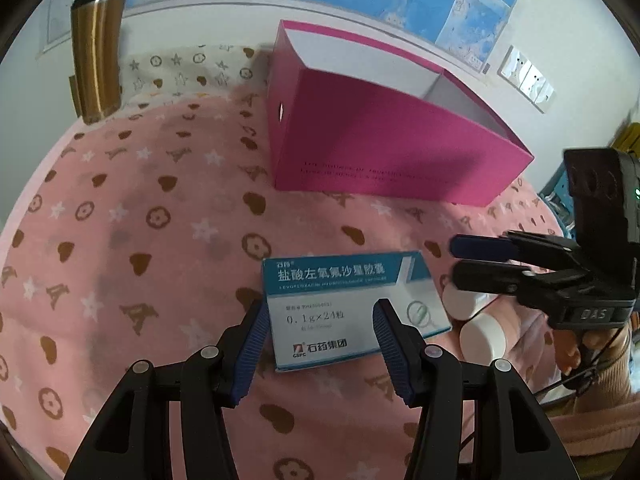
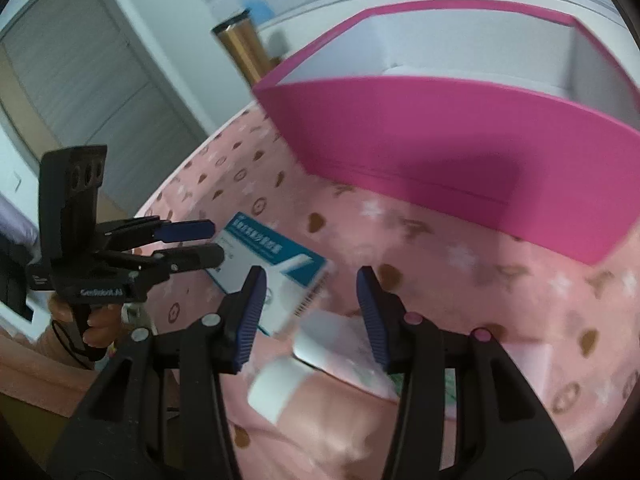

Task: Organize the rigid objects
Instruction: 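Move the right tool toward the blue-and-white medicine box, then grasp the blue-and-white medicine box with the right gripper and lift, then carry the medicine box over the magenta box and lower it inside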

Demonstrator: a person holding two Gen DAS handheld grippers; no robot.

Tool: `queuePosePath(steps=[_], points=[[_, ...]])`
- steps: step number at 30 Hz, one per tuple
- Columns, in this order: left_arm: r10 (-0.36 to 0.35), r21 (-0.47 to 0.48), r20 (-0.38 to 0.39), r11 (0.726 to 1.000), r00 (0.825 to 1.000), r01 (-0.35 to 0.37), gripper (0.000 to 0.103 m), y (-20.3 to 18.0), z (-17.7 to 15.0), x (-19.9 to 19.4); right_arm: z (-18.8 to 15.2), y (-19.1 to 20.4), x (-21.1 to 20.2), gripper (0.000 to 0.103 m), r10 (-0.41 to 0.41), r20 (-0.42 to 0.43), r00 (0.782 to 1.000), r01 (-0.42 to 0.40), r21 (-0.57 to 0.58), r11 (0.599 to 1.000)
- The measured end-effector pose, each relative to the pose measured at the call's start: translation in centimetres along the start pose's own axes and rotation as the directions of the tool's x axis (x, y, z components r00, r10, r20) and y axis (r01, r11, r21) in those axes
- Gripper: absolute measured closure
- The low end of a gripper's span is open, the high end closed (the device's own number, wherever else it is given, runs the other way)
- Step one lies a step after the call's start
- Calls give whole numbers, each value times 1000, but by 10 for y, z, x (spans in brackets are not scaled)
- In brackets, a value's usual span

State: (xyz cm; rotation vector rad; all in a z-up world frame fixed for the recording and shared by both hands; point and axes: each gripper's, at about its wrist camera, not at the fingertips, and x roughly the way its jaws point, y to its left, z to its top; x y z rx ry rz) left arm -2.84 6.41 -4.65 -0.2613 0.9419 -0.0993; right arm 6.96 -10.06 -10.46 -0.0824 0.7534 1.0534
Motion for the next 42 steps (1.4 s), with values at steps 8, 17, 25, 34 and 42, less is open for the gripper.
queuePosePath(steps=[8, 17, 25, 34, 42], points=[[-46, -4, -28, 999, 999, 46, 48, -2, -4, 7, 5, 0, 29, 54, -14, -87, 996, 12, -18, 1000], [-72, -6, -12, 997, 997, 72, 48, -7, 1, 7, -1, -9, 20, 55, -20, -59, 998, 22, 31, 999], [-98, 26, 70, 995, 993, 96, 48, -25, 19, -11, 10, -2, -21, 55, -52, 46, 998, 50, 23, 998], [-118, 86, 150, 991, 982, 106, 48, -46, 43, -28, 30, 3, -58, 55, -90, 155, 984, 90, 6, 996], [-105, 154, 239, 986, 965, 69, 48, -58, 75, -47, 54, 3, -81, 55, -97, 243, 965, 99, 5, 995]])
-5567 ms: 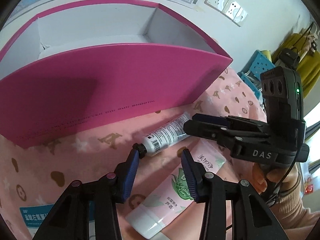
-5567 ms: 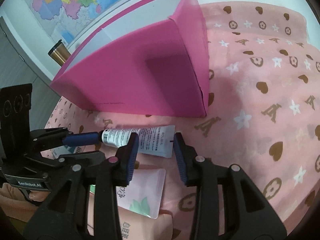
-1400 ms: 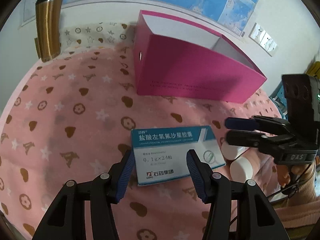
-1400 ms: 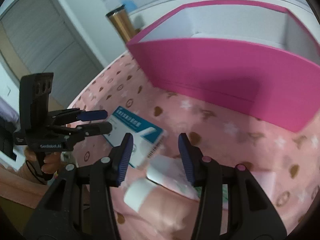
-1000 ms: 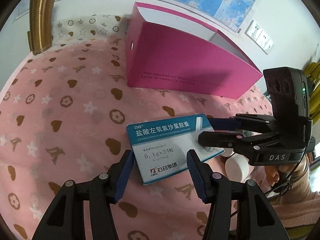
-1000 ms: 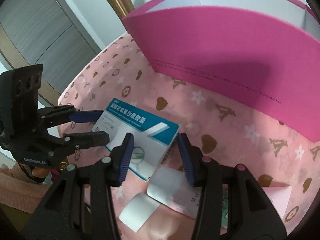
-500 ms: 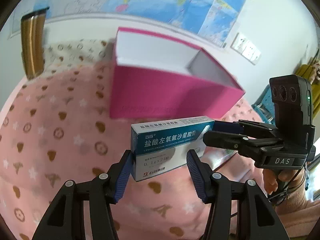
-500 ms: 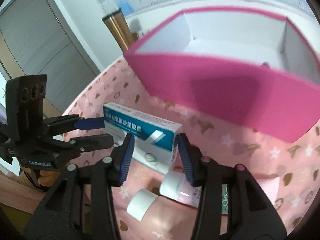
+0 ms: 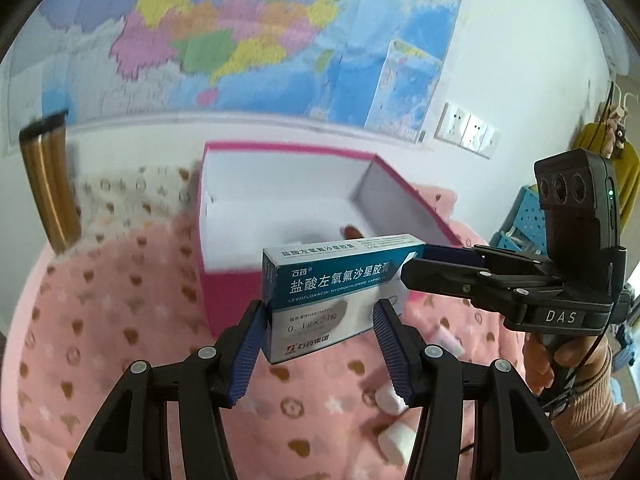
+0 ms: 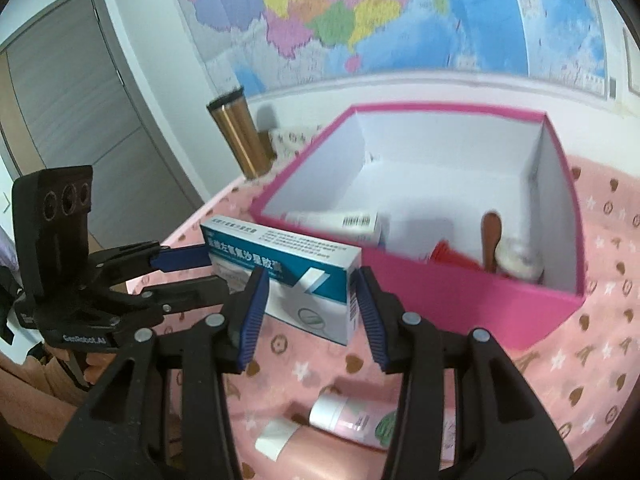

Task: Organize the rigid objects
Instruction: 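Carry the medicine box over the magenta box and lower it inside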

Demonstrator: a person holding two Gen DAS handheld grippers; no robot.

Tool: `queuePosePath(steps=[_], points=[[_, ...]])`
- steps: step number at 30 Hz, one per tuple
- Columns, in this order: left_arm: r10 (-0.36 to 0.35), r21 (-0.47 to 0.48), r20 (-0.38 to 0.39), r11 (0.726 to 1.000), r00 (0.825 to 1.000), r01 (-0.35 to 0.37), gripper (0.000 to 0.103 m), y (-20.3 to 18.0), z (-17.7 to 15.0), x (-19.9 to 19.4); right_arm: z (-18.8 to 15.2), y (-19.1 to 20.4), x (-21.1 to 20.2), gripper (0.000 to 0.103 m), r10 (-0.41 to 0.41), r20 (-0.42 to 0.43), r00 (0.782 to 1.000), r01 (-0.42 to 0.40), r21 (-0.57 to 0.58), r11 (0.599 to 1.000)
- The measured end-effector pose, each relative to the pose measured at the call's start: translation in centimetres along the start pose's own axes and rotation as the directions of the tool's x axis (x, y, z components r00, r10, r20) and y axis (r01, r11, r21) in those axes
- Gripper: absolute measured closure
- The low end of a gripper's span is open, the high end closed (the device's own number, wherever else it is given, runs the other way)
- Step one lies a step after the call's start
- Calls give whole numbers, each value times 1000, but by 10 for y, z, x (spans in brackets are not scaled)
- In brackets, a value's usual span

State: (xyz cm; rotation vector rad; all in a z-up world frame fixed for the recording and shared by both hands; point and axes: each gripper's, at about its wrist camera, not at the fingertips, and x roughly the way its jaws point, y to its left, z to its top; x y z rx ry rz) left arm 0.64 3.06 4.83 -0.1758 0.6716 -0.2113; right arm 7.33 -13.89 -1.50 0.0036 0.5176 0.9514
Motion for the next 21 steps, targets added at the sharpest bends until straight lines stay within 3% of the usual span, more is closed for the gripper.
queuePosePath(steps=[11, 21], points=[[44, 36, 65, 998, 997, -47, 48, 6, 49, 13, 46, -10, 0, 55, -25, 104, 994, 26, -8, 1000], [92, 16, 28, 996, 995, -93, 48, 30, 65, 51, 66, -29, 37, 55, -40, 86, 995, 39, 17, 999]])
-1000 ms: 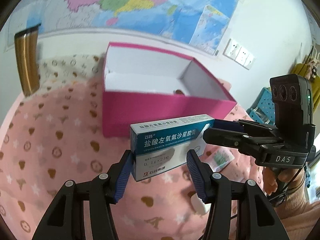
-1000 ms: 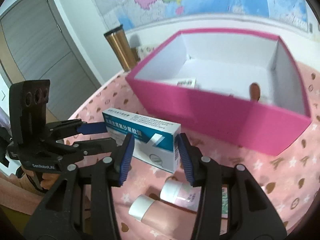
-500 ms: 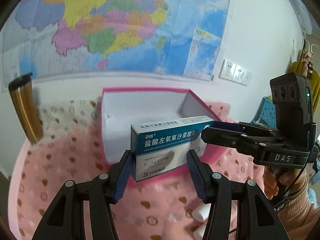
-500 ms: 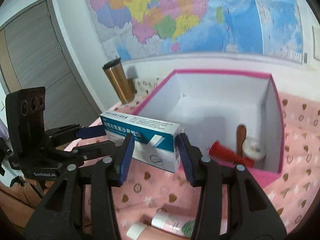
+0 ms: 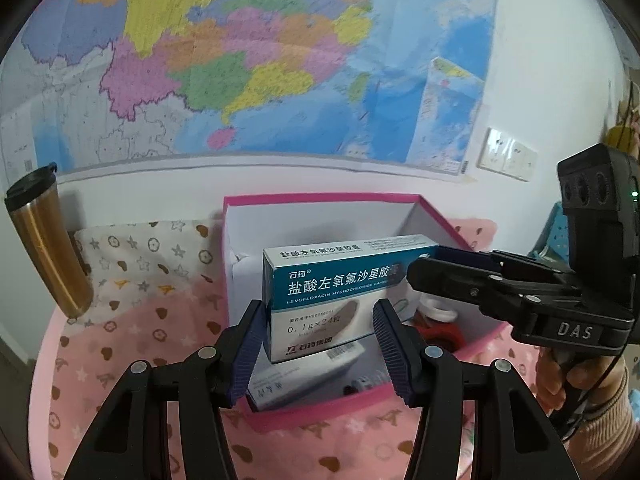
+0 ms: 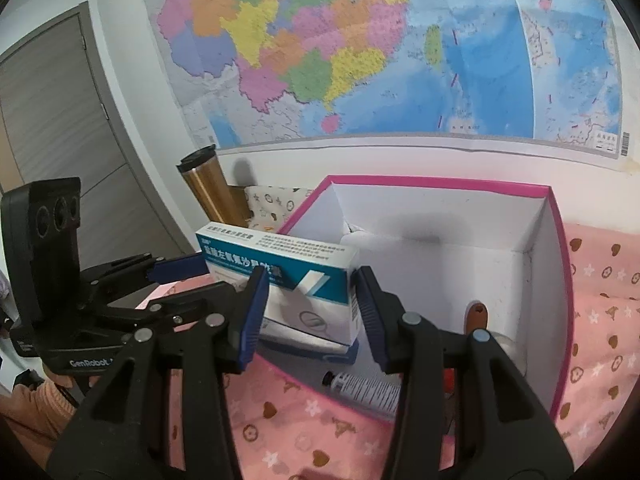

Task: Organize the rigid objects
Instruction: 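Carry the medicine box over the magenta box and lower it inside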

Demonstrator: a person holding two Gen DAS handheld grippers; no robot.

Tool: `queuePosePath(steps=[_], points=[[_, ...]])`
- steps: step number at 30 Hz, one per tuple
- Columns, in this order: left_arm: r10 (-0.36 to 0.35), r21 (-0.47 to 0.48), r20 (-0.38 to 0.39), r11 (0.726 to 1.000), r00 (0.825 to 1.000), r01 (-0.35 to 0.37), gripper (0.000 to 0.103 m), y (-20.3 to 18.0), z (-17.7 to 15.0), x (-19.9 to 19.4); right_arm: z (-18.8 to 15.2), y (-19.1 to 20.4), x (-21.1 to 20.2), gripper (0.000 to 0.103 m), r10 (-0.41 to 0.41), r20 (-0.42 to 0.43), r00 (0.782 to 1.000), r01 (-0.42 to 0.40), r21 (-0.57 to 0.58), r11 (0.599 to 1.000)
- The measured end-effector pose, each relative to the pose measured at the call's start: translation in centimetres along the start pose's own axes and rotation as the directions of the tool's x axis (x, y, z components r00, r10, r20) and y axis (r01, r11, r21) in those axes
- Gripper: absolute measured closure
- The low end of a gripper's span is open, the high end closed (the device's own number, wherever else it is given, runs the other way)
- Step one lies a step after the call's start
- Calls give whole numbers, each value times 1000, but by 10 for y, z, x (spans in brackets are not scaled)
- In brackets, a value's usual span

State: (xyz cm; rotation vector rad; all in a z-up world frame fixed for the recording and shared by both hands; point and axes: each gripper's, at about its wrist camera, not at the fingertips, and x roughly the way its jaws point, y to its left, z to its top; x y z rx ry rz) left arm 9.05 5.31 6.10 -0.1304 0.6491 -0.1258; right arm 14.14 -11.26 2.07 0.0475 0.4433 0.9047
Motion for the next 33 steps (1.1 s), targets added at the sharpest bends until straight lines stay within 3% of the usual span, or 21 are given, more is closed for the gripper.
queuePosePath(steps=[12, 33], points=[[-10, -79, -63, 997, 998, 5, 48, 25, -2, 40, 0, -18, 40, 56, -23, -49, 999, 24, 34, 999], [32, -37, -78, 999, 996, -35, 48, 21, -1, 55, -5, -26, 58, 56, -41, -86, 995, 47, 66, 997]])
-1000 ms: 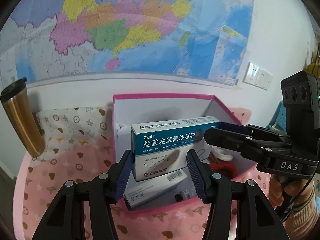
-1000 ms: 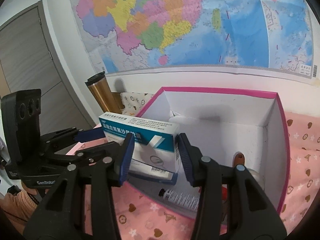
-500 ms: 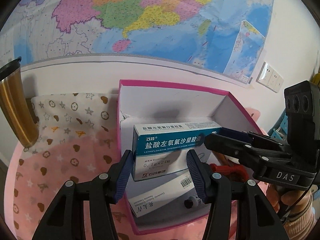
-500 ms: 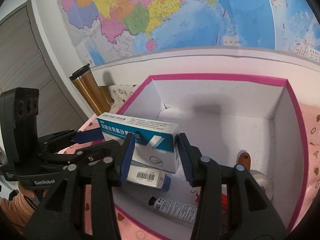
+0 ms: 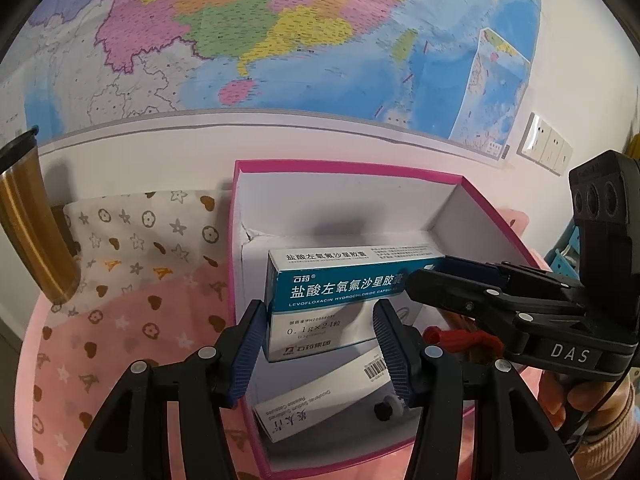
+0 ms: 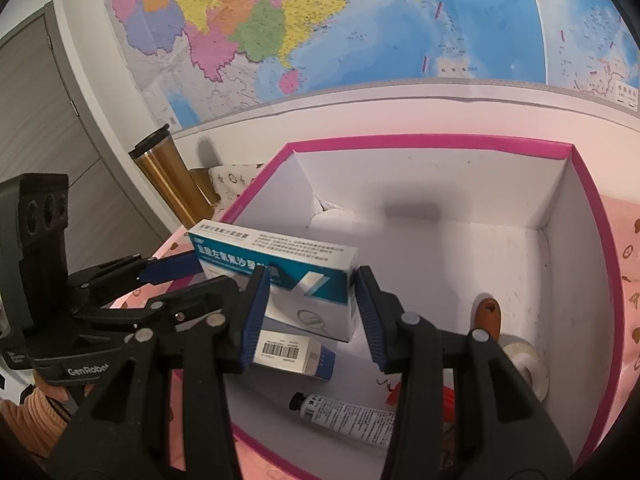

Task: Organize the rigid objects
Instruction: 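Carry the medicine box over the magenta box and lower it inside, then open the right gripper to release the medicine box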

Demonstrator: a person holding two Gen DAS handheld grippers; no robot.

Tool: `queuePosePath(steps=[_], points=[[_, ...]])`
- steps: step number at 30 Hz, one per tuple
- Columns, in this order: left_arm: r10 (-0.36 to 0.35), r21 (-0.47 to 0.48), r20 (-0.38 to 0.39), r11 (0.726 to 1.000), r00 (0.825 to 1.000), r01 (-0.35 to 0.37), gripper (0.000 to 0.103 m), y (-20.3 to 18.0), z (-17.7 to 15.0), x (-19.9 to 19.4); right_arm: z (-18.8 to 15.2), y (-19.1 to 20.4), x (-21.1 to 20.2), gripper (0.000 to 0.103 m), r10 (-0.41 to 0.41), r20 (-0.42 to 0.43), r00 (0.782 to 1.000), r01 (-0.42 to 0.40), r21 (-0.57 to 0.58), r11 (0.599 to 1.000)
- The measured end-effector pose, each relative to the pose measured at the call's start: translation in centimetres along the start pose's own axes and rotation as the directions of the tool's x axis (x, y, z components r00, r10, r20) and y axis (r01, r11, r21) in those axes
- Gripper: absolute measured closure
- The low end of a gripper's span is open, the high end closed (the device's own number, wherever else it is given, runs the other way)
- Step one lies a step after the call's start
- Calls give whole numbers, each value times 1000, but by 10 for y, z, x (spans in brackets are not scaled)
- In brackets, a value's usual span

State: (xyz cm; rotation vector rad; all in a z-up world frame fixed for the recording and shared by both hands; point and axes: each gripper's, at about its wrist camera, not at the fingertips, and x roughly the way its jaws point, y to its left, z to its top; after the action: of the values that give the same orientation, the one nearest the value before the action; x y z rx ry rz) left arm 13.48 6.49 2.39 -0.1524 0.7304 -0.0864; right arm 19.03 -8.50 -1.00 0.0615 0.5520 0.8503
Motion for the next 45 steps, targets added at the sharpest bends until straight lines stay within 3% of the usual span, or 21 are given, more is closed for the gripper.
queuePosePath(steps=[30, 45], points=[[28, 72, -33, 997, 999, -26, 46, -17, -4, 13, -6, -12, 9, 56, -24, -33, 999, 26, 42, 999], [53, 18, -8, 998, 999, -53, 38, -16, -4, 7, -7, -13, 16, 56, 1, -81, 997, 3, 47, 999]])
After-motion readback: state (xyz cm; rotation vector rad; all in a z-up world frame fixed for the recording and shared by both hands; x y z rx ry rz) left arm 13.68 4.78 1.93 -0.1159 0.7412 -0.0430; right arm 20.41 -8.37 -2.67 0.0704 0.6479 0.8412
